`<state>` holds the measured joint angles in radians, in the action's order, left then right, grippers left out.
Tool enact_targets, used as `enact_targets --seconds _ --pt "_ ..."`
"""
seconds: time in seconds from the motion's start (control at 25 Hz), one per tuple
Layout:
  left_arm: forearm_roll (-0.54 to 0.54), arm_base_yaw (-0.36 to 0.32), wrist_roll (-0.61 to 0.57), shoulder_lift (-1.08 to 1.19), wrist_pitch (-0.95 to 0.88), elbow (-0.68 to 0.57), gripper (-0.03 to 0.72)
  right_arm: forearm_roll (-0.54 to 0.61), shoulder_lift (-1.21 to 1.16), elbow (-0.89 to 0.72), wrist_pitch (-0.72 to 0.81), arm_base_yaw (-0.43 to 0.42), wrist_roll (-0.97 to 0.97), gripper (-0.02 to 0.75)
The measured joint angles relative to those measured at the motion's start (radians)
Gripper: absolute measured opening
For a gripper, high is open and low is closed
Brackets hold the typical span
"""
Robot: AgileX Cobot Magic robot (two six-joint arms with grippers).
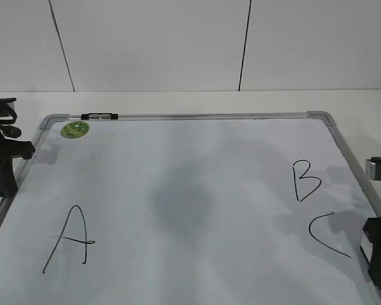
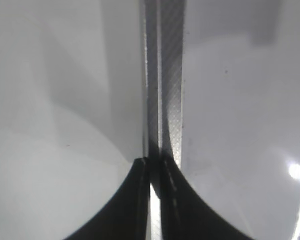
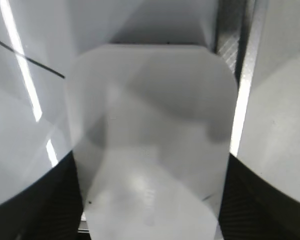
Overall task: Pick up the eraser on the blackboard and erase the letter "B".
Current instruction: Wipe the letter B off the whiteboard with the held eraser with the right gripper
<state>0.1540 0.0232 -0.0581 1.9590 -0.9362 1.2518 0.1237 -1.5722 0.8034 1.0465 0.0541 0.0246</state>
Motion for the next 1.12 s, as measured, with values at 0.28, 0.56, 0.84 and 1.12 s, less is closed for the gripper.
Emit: enact_targets --seconds 0.28,0.56,0.84,1.12 --pt "0.0 0.0 0.0 0.0 0.0 0.0 0.02 0.0 0.0 0.04 0.064 0.0 0.0 0.534" --pt "0.0 0.0 0.0 0.0 0.0 0.0 0.02 0.0 -0.01 0.249 0.098 0.0 -0.017 0.534" --pt "0.002 0.0 0.0 0.0 0.0 0.0 0.02 0.0 -0.183 0.46 0.102 0.0 -0.025 0.534" --pt "0.002 0.0 0.0 0.0 -0.004 0.002 0.02 -0.006 -0.352 0.658 0.143 0.0 -0.025 0.534"
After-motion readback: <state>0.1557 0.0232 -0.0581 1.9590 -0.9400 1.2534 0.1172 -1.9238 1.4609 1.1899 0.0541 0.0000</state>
